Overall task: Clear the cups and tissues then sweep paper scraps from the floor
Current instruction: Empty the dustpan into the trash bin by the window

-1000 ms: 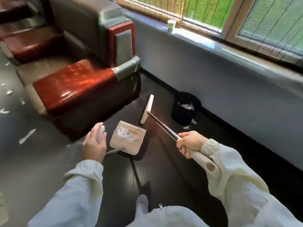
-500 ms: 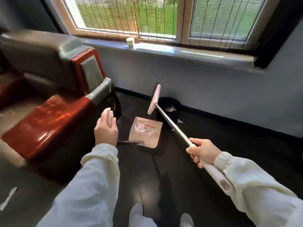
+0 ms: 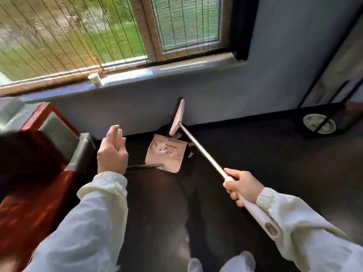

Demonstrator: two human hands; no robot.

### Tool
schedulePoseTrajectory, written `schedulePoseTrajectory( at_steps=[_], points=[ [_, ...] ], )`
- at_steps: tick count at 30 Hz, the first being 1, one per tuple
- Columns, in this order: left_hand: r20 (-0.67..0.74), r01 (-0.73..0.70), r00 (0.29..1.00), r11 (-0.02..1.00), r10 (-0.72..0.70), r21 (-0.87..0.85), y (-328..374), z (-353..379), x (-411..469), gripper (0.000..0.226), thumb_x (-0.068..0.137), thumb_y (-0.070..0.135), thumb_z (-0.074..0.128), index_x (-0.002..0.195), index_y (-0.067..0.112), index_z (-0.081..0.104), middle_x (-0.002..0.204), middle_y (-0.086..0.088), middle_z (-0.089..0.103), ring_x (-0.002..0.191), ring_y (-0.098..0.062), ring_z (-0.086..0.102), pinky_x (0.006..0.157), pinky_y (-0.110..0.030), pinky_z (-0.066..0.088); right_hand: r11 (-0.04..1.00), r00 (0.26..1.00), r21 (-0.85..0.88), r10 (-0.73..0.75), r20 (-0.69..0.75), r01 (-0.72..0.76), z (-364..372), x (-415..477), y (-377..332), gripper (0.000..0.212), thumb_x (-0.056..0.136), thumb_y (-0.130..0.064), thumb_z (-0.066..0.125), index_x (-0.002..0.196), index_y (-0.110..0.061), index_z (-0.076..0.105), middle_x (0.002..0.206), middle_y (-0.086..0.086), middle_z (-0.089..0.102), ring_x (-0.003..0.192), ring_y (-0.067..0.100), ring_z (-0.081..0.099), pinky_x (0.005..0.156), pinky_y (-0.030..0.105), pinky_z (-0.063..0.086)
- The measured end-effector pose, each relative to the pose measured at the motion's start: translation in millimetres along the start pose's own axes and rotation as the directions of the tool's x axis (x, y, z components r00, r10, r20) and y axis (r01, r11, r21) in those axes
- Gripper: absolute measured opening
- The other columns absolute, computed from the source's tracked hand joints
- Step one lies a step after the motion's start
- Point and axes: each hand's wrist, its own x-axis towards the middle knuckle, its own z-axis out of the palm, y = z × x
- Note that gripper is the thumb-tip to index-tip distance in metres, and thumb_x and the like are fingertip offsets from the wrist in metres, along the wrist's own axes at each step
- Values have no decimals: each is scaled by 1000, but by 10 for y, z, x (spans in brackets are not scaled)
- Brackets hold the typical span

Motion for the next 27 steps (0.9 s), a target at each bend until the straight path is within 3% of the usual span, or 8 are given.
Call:
schedulePoseTrajectory(
  at_steps=[3,7,10,14,18,21,25,27],
  points=[
    [-41,-105,993,991,109,85,45,-78,223,38,92,17,58,127,28,51,110,-12,65,103,-26,62,91,-23,40,995,999,92,-21,-46,25,75,-93,-26,67,89,2,53,148,-18,28,66,9,48,40,10,43,35,20,35],
    [0,-211,977,973,212,89,236,-122,453,40,91,7,60,125,23,50,106,-22,64,96,-39,64,87,-39,46,987,995,143,-62,-78,73,111,-114,-181,68,89,3,53,149,-17,28,66,9,49,39,9,43,35,20,35],
    [43,-379,925,906,378,188,383,-102,572,41,91,5,59,121,26,41,92,-24,60,73,-45,62,69,-51,53,976,993,194,-79,-90,95,156,-55,-319,68,89,4,53,149,-16,28,66,9,48,38,8,43,34,19,35],
    [170,-510,860,815,481,274,417,0,723,39,92,10,58,120,27,36,84,-22,55,55,-44,57,52,-55,53,971,989,210,-96,-113,118,330,-5,-487,68,88,3,53,148,-16,29,65,8,49,39,8,44,34,19,36],
    [327,-655,748,722,577,223,258,189,798,51,86,3,64,123,26,39,82,-17,55,45,-42,55,41,-51,51,949,989,289,-96,-110,124,442,110,-677,67,87,4,55,148,-14,31,66,8,51,38,8,46,34,19,35],
    [363,-737,668,645,650,202,115,283,838,55,81,3,70,123,25,42,79,-14,56,39,-37,51,34,-43,48,939,987,313,-105,-123,139,573,196,-815,66,88,4,55,147,-13,31,67,9,51,38,8,46,33,19,36],
    [432,-858,504,489,747,156,-21,400,859,61,76,2,74,123,25,44,73,-10,54,37,-32,50,29,-34,43,916,984,369,-114,-135,157,730,220,-891,66,88,4,54,147,-11,30,68,9,51,39,7,47,33,19,36],
    [469,-885,449,451,760,116,-23,460,827,57,76,10,76,124,24,49,75,-9,55,37,-31,51,29,-33,44,904,981,389,-127,-149,176,750,201,-932,66,88,5,54,147,-11,30,67,9,50,38,7,46,33,19,35]
  ],
)
